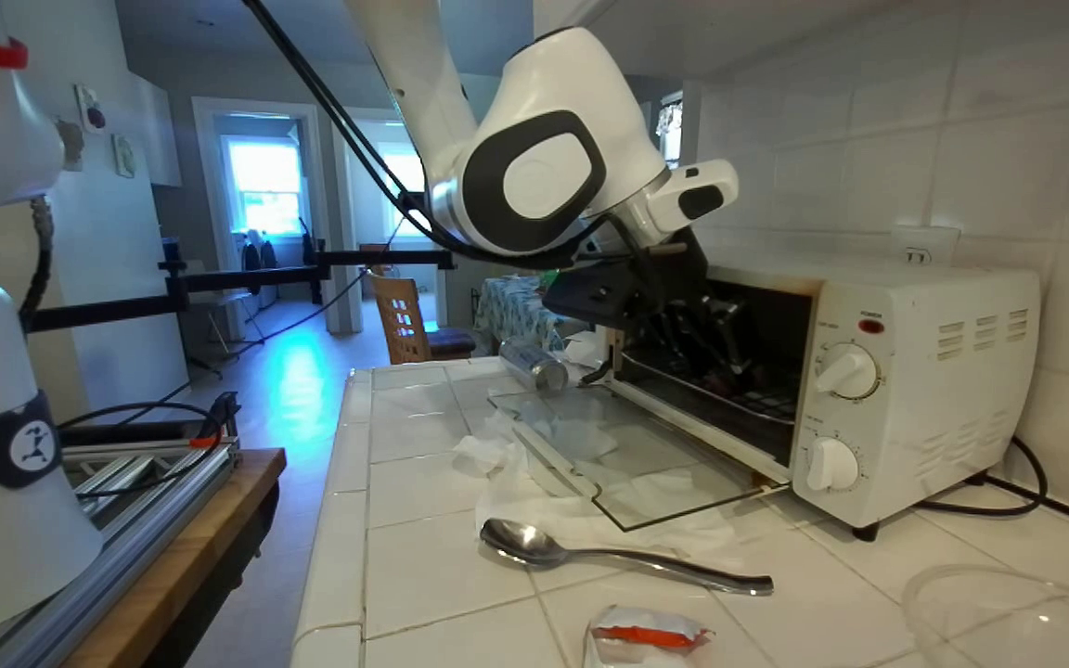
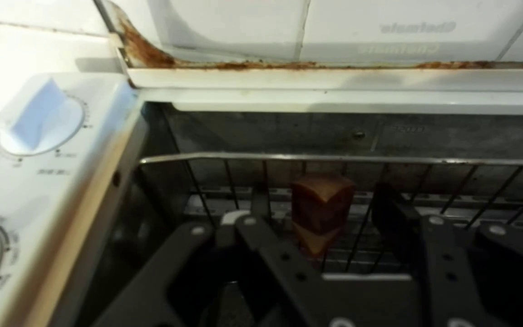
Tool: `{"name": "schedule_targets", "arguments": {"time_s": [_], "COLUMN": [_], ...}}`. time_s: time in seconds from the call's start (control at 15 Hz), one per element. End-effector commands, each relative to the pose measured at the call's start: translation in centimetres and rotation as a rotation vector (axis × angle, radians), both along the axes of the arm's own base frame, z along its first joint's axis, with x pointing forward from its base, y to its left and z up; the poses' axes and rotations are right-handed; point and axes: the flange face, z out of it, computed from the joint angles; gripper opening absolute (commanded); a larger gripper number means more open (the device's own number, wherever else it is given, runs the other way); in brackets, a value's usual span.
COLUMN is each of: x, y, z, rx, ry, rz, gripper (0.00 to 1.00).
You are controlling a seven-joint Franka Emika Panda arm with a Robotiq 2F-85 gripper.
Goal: Take the brown object out of the oven.
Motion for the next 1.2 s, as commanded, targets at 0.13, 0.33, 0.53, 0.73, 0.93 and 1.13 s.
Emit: {"name": "schedule_targets", "arguments": {"time_s": [0.13, 0.33, 0.53, 0.73, 0.93, 1.13], "x": [0.79, 0.89, 0.9, 0.9, 0.9, 0.95], "y": [-0.1, -0.03, -0.02, -0.03, -0.01, 0.19], "z": [-0.26, -0.35, -0.58, -0.75, -0.82, -0.91], "rx": [-0.007, -0.005, -0.004, -0.003, -0.002, -0.003], "ry": [-0.028, -0.03, -0.029, -0.027, -0.028, -0.033], "rz": [0.018, 0.019, 0.02, 0.019, 0.019, 0.03], "gripper": [0.64, 0.53, 0.45, 0.47, 0.34, 0.12]}}
